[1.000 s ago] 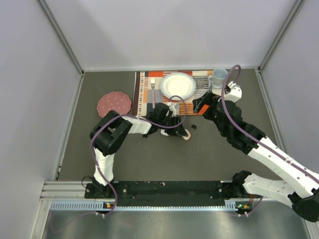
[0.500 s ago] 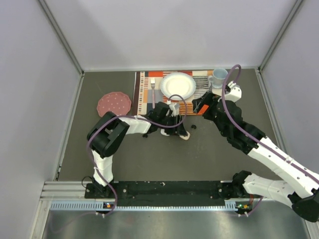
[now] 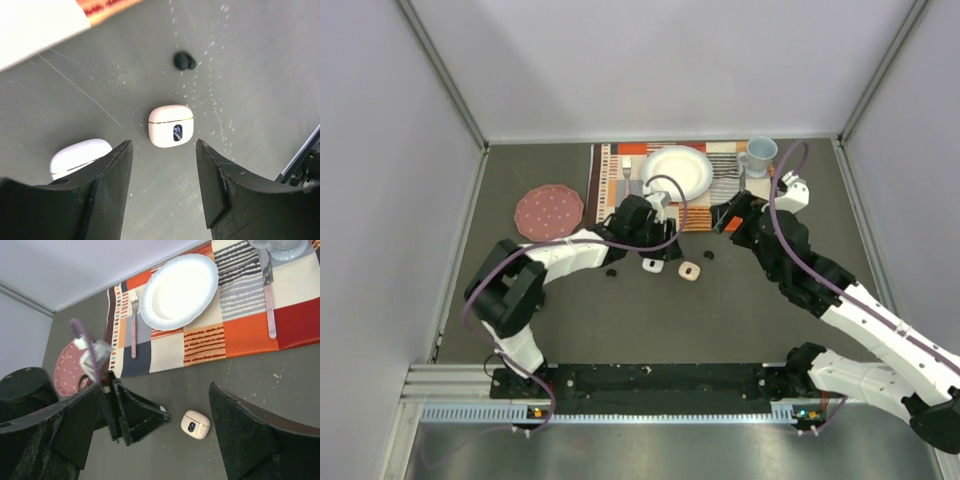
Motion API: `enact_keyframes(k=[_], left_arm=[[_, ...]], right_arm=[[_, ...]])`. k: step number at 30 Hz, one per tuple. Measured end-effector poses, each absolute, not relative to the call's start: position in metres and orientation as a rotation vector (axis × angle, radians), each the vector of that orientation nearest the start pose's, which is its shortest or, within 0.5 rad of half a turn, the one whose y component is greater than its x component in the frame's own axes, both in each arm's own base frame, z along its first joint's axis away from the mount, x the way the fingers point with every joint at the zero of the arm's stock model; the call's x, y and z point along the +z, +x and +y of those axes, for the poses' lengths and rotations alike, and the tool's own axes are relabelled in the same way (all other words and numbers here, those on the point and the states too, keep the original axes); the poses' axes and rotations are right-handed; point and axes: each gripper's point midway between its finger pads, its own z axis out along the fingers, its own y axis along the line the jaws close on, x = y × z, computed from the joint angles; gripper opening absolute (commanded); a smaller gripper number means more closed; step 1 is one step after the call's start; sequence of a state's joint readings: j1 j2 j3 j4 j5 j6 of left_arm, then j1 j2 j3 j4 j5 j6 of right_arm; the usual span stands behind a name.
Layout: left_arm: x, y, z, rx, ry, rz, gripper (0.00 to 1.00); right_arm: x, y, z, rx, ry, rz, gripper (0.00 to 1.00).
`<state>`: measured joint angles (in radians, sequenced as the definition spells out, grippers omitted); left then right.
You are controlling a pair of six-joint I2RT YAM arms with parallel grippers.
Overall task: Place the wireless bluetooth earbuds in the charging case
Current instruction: Pick up the charging case from the corner of the board.
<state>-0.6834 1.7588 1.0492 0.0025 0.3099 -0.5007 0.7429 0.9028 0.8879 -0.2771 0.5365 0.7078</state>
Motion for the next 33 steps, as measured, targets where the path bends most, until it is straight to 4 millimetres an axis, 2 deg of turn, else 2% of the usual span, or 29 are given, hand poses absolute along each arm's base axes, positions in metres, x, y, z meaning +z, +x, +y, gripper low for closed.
enact_keyframes(k=[1, 5, 7, 10, 13, 17, 20, 23, 27, 29, 33], left_arm=[[0.086, 0.304, -0.338, -0.927, 0.397, 2.379, 0.59], [0.134, 0.309, -0.316, -0.831, 0.369, 2.248, 0.60], [0.154, 0.312, -0.295, -0.732, 0.305, 2.208, 0.66], [0.164, 0.312, -0.255, -0.563, 0.179, 2.192, 0.75], [0.154, 0.302, -0.200, -0.385, 0.025, 2.210, 0.80], [0.124, 0.279, -0.119, -0.174, -0.197, 2.253, 0.85], [0.107, 0.262, -0.069, -0.076, -0.348, 2.264, 0.88], [0.103, 0.252, -0.041, -0.010, -0.423, 2.249, 0.92], [0.105, 0.252, -0.024, 0.022, -0.447, 2.239, 0.92], [0.095, 0.252, -0.012, 0.054, -0.479, 2.278, 0.93], [0.072, 0.248, 0.000, 0.085, -0.523, 2.387, 0.92]], right_arm=[[0.279, 0.282, 0.168, 0.522, 0.340, 1.818, 0.88], [0.282, 0.282, 0.167, 0.531, 0.346, 1.804, 0.88], [0.281, 0.282, 0.169, 0.532, 0.343, 1.806, 0.88], [0.279, 0.284, 0.171, 0.534, 0.334, 1.815, 0.88], [0.274, 0.287, 0.173, 0.529, 0.325, 1.832, 0.88], [0.268, 0.289, 0.176, 0.530, 0.316, 1.851, 0.88], [0.267, 0.290, 0.178, 0.537, 0.302, 1.861, 0.89], [0.264, 0.291, 0.181, 0.544, 0.290, 1.873, 0.89], [0.256, 0.294, 0.188, 0.557, 0.269, 1.897, 0.89], [0.252, 0.295, 0.192, 0.564, 0.256, 1.913, 0.89], [0.248, 0.295, 0.195, 0.572, 0.241, 1.931, 0.89]])
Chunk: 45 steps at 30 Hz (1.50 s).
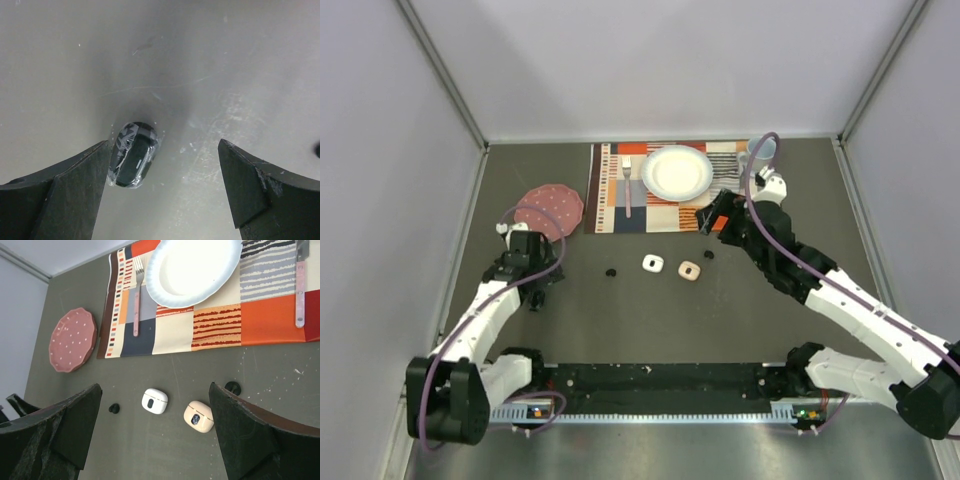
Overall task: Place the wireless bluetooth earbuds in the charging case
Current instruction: Pick up the charging case from the corner of the board.
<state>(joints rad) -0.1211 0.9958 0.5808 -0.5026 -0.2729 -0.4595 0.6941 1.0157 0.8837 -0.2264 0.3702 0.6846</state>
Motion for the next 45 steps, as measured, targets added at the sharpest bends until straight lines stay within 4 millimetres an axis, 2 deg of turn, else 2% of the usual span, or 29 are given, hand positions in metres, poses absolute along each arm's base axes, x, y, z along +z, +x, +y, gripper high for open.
enact_keyframes(k=[4, 18, 21, 35, 40, 41, 42, 45], left_arm=[[0.056, 0.244, 0.003, 0.099, -0.537, 2.484, 0.91], [0.034, 0.236, 0.009, 0.150, -0.580, 2.596, 0.79], [0.032, 0.237, 0.007, 0.143, -0.579, 2.619, 0.75], [0.016, 0.225, -0.016, 0.033, -0.525, 2.812, 0.73], [0.016, 0.224, -0.021, 0.024, -0.494, 2.825, 0.54], [0.016, 0.223, -0.022, 0.024, -0.492, 2.827, 0.46], [0.016, 0.223, -0.022, 0.022, -0.492, 2.829, 0.33], [0.016, 0.223, -0.025, 0.003, -0.495, 2.830, 0.18]], right_arm=[[0.248, 0.296, 0.194, 0.580, 0.241, 1.934, 0.89], [0.249, 0.300, 0.188, 0.578, 0.258, 1.931, 0.89], [0.249, 0.301, 0.188, 0.577, 0.259, 1.931, 0.89], [0.255, 0.303, 0.174, 0.582, 0.291, 1.906, 0.89], [0.251, 0.303, 0.173, 0.581, 0.291, 1.915, 0.89], [0.250, 0.302, 0.174, 0.583, 0.288, 1.918, 0.89], [0.250, 0.302, 0.174, 0.584, 0.287, 1.919, 0.89], [0.250, 0.302, 0.175, 0.590, 0.284, 1.920, 0.89]])
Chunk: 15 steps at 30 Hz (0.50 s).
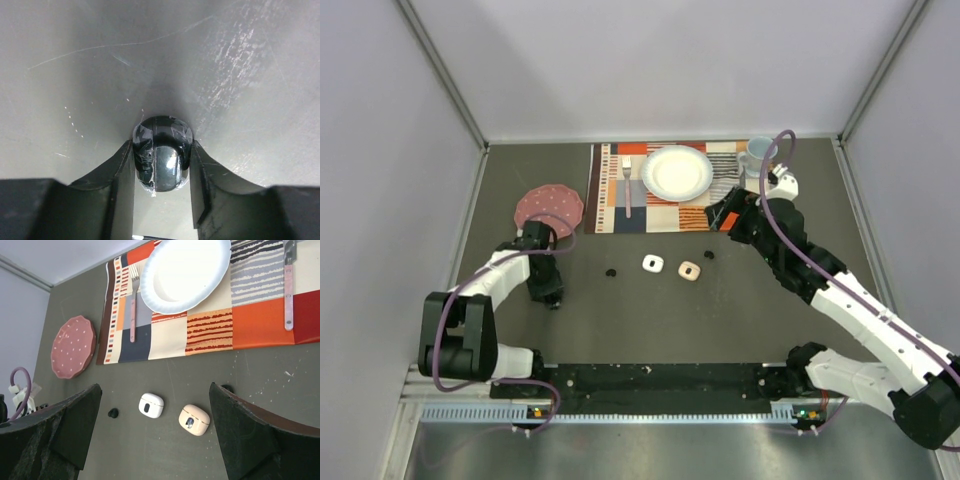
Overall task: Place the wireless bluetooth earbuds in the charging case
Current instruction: Pick up the charging case from the corner of the board.
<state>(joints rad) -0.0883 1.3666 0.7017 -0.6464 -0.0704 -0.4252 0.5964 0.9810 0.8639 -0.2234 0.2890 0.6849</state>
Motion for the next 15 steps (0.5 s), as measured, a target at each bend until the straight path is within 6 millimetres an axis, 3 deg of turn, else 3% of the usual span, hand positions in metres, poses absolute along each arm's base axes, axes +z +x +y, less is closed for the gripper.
enact_keyframes(k=[4, 9, 12, 15], left_arm=[[0.018, 0.224, -0.030, -0.035, -0.477, 2.827, 0.00], [0.030, 0.233, -0.056, -0.169, -0.305, 2.782, 0.00], [0.051, 0.242, -0.087, -0.255, -0.052, 2.688, 0.00], [0.093, 0.256, -0.130, -0.361, 0.257, 2.481, 0.00]], right_arm=[[0.250, 0.302, 0.175, 0.593, 0.283, 1.921, 0.89], [0.250, 0.301, 0.177, 0.603, 0.276, 1.926, 0.89], [0.246, 0.300, 0.182, 0.633, 0.256, 1.948, 0.89], [0.239, 0.303, 0.189, 0.683, 0.245, 2.000, 0.89]])
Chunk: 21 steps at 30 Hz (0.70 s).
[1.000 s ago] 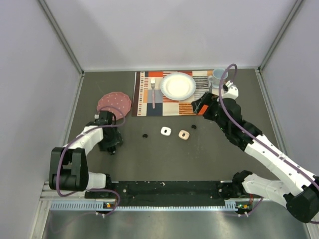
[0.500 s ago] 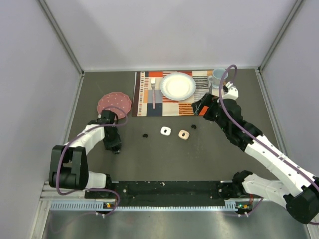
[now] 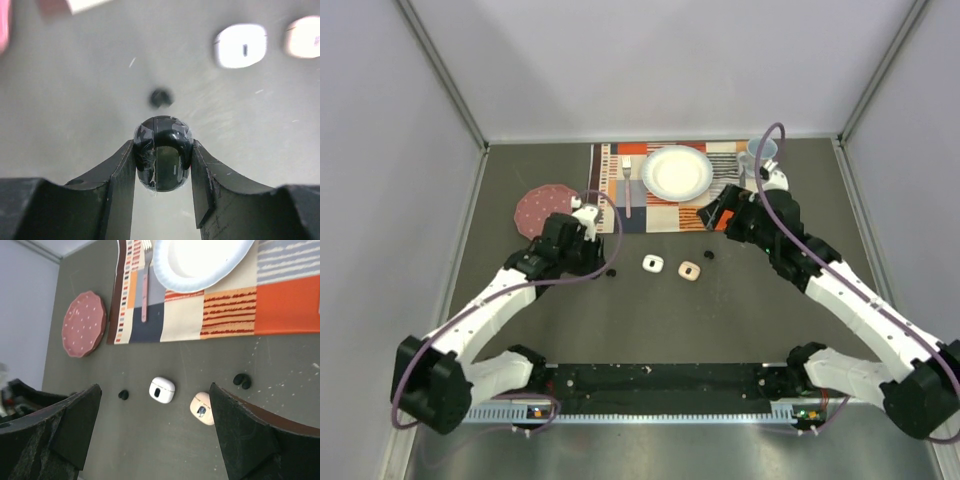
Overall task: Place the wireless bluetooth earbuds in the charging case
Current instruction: Pick up the charging case from the corner of the board, then pass from the left arm to the right
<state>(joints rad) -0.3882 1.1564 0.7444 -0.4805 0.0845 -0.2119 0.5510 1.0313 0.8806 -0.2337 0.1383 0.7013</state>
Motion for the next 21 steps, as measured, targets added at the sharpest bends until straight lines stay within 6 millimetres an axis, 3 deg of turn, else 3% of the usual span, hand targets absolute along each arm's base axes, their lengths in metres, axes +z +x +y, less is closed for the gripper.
enact_keyframes(k=[2, 5, 9, 16, 21], left_arm=[[0.128, 0.265, -0.155, -0.419, 0.413, 2.297, 0.00], [0.171, 0.270, -0.176, -0.455, 0.584, 2.059, 0.00], [0.215, 0.268, -0.199, -0.453, 0.812, 1.763, 0.00], [0.236, 0.253, -0.232, -0.472, 1.063, 1.473, 0.00], [0.230, 0.249, -0.249, -0.474, 1.157, 1.414, 0.00]], right_arm=[[0.235, 0.305, 0.196, 0.725, 0.231, 2.039, 0.88], [0.232, 0.303, 0.212, 0.805, 0.179, 2.097, 0.87], [0.230, 0.290, 0.238, 0.956, 0.068, 2.164, 0.82], [0.233, 0.266, 0.267, 1.177, -0.087, 2.221, 0.79], [0.245, 0.254, 0.283, 1.260, -0.170, 2.207, 0.76]])
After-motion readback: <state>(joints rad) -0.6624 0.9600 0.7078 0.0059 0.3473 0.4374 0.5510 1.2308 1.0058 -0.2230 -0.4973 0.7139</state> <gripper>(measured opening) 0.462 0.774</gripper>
